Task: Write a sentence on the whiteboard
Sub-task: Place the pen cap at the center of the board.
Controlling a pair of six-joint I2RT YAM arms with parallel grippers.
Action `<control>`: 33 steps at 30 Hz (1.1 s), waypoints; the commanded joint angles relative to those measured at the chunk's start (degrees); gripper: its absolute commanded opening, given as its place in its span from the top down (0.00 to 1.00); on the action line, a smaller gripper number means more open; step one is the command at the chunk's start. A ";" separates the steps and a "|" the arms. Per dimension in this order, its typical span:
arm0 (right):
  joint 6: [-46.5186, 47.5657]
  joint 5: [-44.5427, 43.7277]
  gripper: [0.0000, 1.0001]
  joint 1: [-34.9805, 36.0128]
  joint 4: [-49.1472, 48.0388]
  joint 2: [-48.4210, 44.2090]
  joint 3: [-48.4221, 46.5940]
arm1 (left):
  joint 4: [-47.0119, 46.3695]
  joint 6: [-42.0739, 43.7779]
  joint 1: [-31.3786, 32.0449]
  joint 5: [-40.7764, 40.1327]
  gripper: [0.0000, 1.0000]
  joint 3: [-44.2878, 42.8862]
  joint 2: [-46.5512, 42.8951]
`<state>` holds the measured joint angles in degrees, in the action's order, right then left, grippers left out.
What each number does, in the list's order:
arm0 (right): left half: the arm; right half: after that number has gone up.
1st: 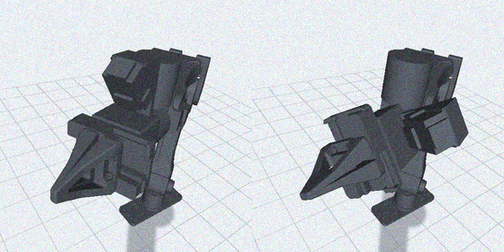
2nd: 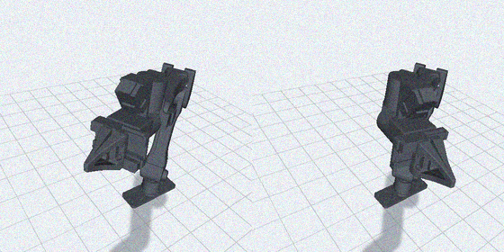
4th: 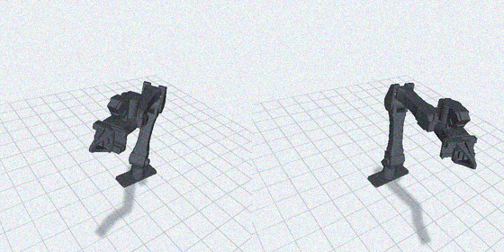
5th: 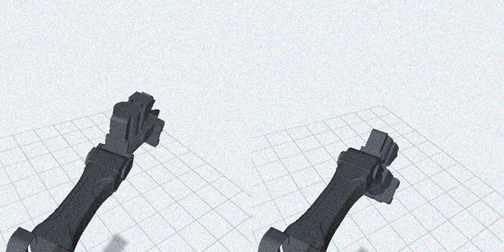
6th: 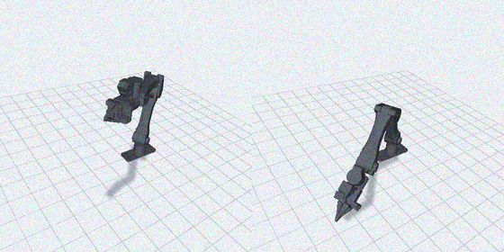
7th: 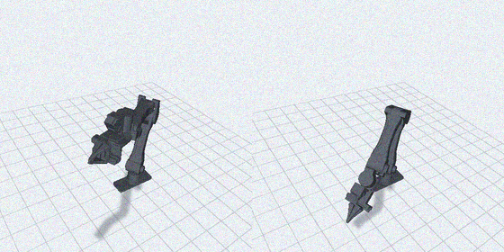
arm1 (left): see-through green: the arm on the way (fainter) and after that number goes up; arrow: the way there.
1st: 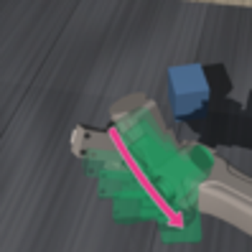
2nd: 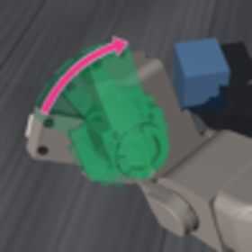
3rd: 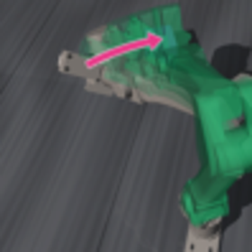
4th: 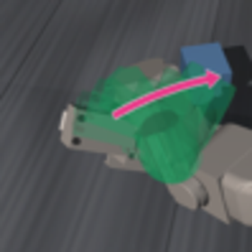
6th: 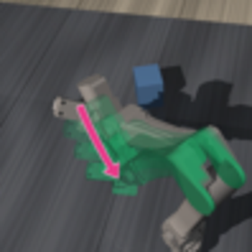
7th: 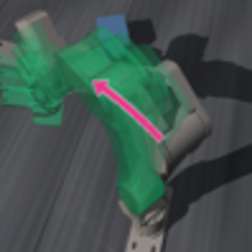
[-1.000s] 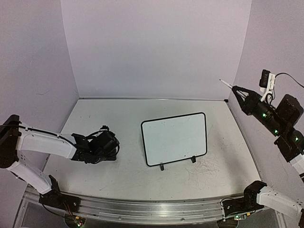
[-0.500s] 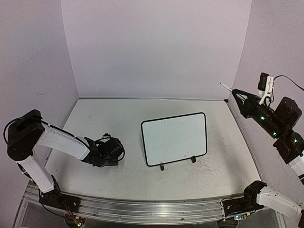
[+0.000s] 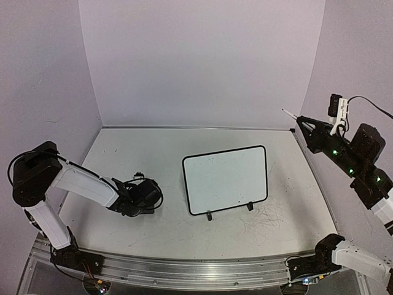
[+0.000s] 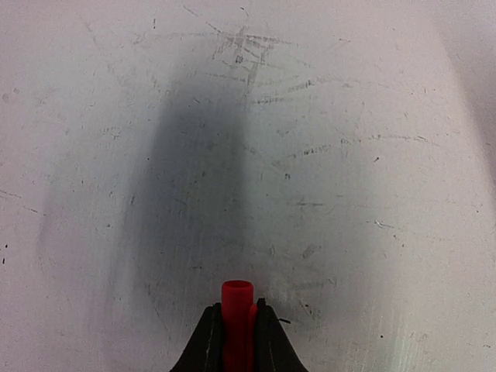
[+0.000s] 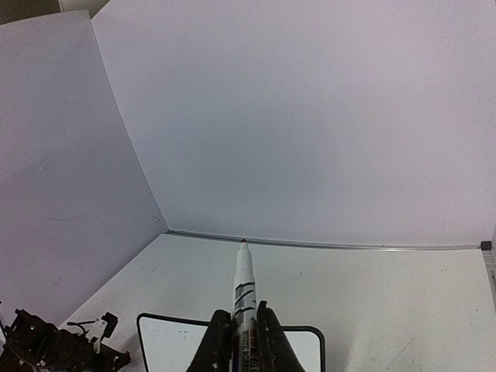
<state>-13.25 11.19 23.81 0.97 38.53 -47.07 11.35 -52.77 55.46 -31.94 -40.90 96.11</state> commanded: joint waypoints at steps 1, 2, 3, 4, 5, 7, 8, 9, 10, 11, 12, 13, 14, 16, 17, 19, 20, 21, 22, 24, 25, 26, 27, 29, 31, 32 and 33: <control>1.31 -0.82 1.00 0.05 -1.85 -0.09 -0.39 | -0.45 -0.92 -0.27 1.56 0.91 -0.77 2.75; 1.35 -0.63 1.00 0.06 -1.85 0.06 -0.39 | -0.45 -0.88 -0.27 1.59 0.90 -0.92 3.02; 1.38 -0.43 1.00 0.08 -1.85 0.20 -0.39 | -0.45 -0.82 -0.27 1.62 0.89 -1.10 3.26; 1.44 -0.34 1.00 0.08 -1.85 0.28 -0.33 | -0.45 -0.72 -0.27 1.62 0.88 -1.26 3.55; 1.51 -0.24 1.00 0.09 -1.92 0.36 -0.37 | -0.50 -0.63 -0.27 1.68 0.88 -1.40 3.77; 1.56 0.08 1.00 0.09 -1.93 0.55 -0.39 | -0.42 -0.50 -0.27 1.71 0.87 -1.65 4.01; 1.57 0.21 1.00 0.09 -1.93 0.70 -0.39 | -0.33 -0.52 -0.27 1.65 0.86 -1.72 4.08; 1.61 0.44 1.00 0.06 -1.92 0.85 -0.39 | -0.28 -0.66 -0.27 1.64 0.86 -1.71 4.05; 1.69 0.71 1.00 0.08 -1.88 1.01 -0.39 | -0.28 -0.73 -0.27 1.60 0.85 -1.64 3.89; 1.78 1.02 1.00 0.07 -1.85 1.21 -0.39 | -0.28 -0.75 -0.27 1.55 0.85 -1.56 3.75; 1.93 1.40 1.00 0.08 -1.85 1.44 -0.36 | -0.28 -0.63 -0.27 1.59 0.84 -1.57 3.63; 1.96 1.64 1.00 0.06 -1.72 1.63 -0.29 | -0.18 -0.54 -0.27 1.56 0.83 -1.57 3.46; 1.93 1.76 1.00 0.07 -1.56 1.81 -0.22 | -0.09 -0.52 -0.27 1.56 0.83 -1.53 3.24; 1.89 2.11 1.00 0.05 -1.23 2.25 -0.26 | 0.04 -0.57 -0.27 1.52 0.81 -1.35 2.51; 1.83 2.19 1.00 0.08 -1.08 2.59 -0.50 | 0.07 -0.58 -0.27 1.42 0.79 -1.20 2.01; 1.80 2.53 1.00 0.09 -0.20 3.32 -0.96 | 0.16 -0.66 -0.27 1.21 0.77 -1.09 1.21; 1.84 3.00 1.00 0.09 0.42 3.70 -1.15 | 0.21 -0.59 -0.27 1.04 0.76 -1.04 0.87; 1.87 3.36 1.00 0.09 0.65 3.94 -1.34 | 0.27 -0.50 -0.27 0.86 0.75 -1.01 0.49; 1.88 3.78 1.00 0.09 0.80 4.19 -1.51 | 0.40 -0.37 -0.27 0.78 0.75 -1.02 0.23; 2.12 4.73 1.00 0.08 0.89 4.77 -1.77 | 0.93 -0.19 -0.27 0.73 0.72 -1.21 -0.81; 2.29 5.18 1.00 0.08 0.96 5.08 -1.89 | 1.23 -0.14 -0.27 0.67 0.71 -1.24 -1.40; 2.45 5.34 1.00 0.07 1.22 5.40 -2.02 | 1.65 -0.11 -0.27 0.63 0.69 -1.21 -2.13; 2.61 4.80 1.00 0.07 1.70 5.60 -2.09 | 2.10 -0.07 -0.27 0.49 0.66 -1.22 -3.09; 2.74 1.71 1.00 0.05 2.59 5.01 -1.85 | 3.08 -0.10 -0.27 0.17 0.62 -1.20 -5.80; 3.73 -0.87 1.00 0.06 2.61 3.54 -1.43 | 3.73 -0.28 -0.37 -0.05 0.56 -0.89 -8.93; 4.24 -1.50 1.00 0.05 2.61 3.27 -1.46 | 3.87 -0.31 -0.44 0.02 0.53 -0.70 -11.13; 4.72 -1.55 1.00 0.06 2.69 3.46 -1.86 | 3.90 -0.19 -0.51 0.21 0.51 -0.54 -13.58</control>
<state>-10.87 13.07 23.81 4.48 43.66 -47.13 13.65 -52.59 55.40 -31.43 -41.79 91.49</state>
